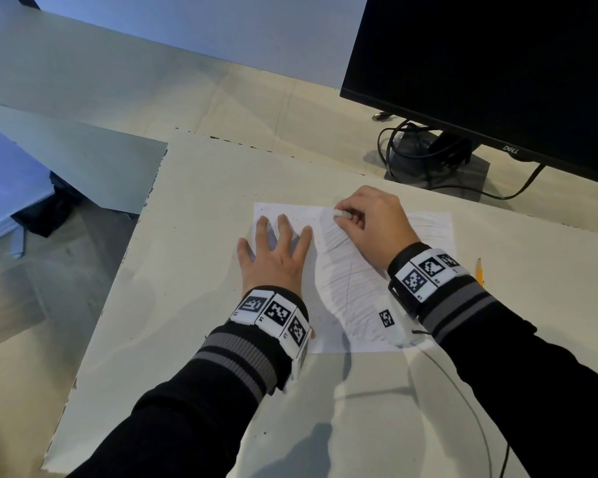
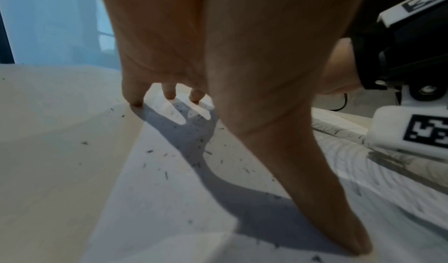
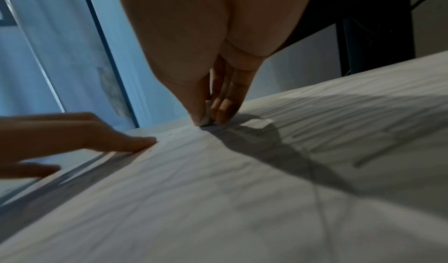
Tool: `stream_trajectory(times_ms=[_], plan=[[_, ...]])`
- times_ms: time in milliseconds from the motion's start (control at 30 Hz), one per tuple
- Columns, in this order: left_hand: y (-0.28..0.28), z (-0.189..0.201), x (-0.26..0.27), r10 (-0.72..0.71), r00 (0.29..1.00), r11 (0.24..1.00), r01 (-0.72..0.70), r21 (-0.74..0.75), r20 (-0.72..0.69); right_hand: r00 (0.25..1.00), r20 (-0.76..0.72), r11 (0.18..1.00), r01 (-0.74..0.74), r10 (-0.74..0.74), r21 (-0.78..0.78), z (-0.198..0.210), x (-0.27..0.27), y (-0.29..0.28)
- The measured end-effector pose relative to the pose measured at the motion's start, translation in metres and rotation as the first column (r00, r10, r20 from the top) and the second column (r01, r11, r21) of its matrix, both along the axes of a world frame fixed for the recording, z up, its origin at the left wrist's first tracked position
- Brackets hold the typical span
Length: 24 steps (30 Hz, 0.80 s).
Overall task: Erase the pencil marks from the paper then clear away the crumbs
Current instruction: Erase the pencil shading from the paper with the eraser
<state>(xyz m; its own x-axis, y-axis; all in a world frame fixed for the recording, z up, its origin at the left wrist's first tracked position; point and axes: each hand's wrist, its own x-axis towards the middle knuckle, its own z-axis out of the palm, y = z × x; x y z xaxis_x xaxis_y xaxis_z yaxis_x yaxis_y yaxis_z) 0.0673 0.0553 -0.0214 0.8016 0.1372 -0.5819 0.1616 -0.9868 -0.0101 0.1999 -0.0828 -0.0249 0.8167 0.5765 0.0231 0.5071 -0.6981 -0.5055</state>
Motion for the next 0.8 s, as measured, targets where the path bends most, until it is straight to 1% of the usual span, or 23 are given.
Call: stream_trajectory(times_ms=[67, 100, 200, 233, 333, 367, 467, 500, 600, 633, 667, 767, 800], plan=[[-0.001, -0.001, 0.002, 0.005, 1.0, 1.0, -0.005, 0.002, 0.009, 0.998, 0.011, 0.998, 0.069, -0.07, 0.012, 0.001, 0.006, 0.0], [-0.001, -0.001, 0.002, 0.004, 1.0, 1.0, -0.004, 0.008, 0.007, 0.998, 0.011, 0.998, 0.07, -0.07, 0.01, 0.002, 0.007, 0.001], [-0.003, -0.002, 0.004, -0.004, 1.0, 0.999, 0.004, 0.037, 0.013, 0.998, 0.007, 0.997, -0.064, 0.064, -0.04, 0.004, -0.002, 0.004], [-0.003, -0.002, 0.005, -0.005, 1.0, 0.999, 0.005, 0.041, 0.012, 0.998, 0.01, 0.996, -0.068, 0.069, -0.05, 0.004, -0.002, 0.003], [-0.002, -0.001, 0.003, -0.001, 1.0, 1.0, 0.001, 0.024, -0.001, 0.998, 0.026, 0.997, 0.063, -0.062, -0.04, 0.004, 0.008, 0.0], [-0.002, -0.001, 0.003, -0.002, 1.0, 1.0, 0.002, 0.018, -0.003, 0.998, 0.028, 0.997, 0.06, -0.059, -0.04, 0.003, 0.007, 0.001], [0.0, 0.002, 0.002, -0.02, 0.999, 1.0, 0.02, 0.006, -0.026, 0.996, 0.005, 0.995, -0.094, 0.094, -0.042, 0.004, -0.007, 0.007], [0.0, 0.002, 0.001, -0.021, 0.999, 1.0, 0.021, 0.001, -0.03, 0.996, -0.006, 0.995, -0.09, 0.089, -0.051, 0.005, -0.007, 0.007], [0.0, 0.004, 0.001, -0.012, 1.0, 1.0, 0.011, -0.019, -0.028, 0.996, 0.024, 0.994, 0.089, -0.088, -0.059, 0.006, 0.009, 0.004], [0.001, 0.004, 0.001, -0.009, 1.0, 1.0, 0.008, -0.02, -0.025, 0.993, 0.027, 0.992, 0.115, -0.114, -0.045, 0.005, 0.011, 0.005], [0.001, 0.004, 0.001, -0.008, 1.0, 1.0, 0.008, -0.02, -0.023, 0.995, 0.021, 0.994, 0.099, -0.098, -0.041, 0.005, 0.008, 0.008], [0.001, 0.005, 0.001, -0.015, 0.999, 1.0, 0.014, -0.021, -0.032, 0.999, -0.018, 0.998, -0.046, 0.046, -0.03, 0.004, -0.012, 0.018], [0.001, 0.005, 0.001, -0.016, 0.999, 1.0, 0.015, -0.019, -0.032, 0.999, -0.022, 0.999, -0.031, 0.03, -0.014, 0.003, -0.011, 0.019]])
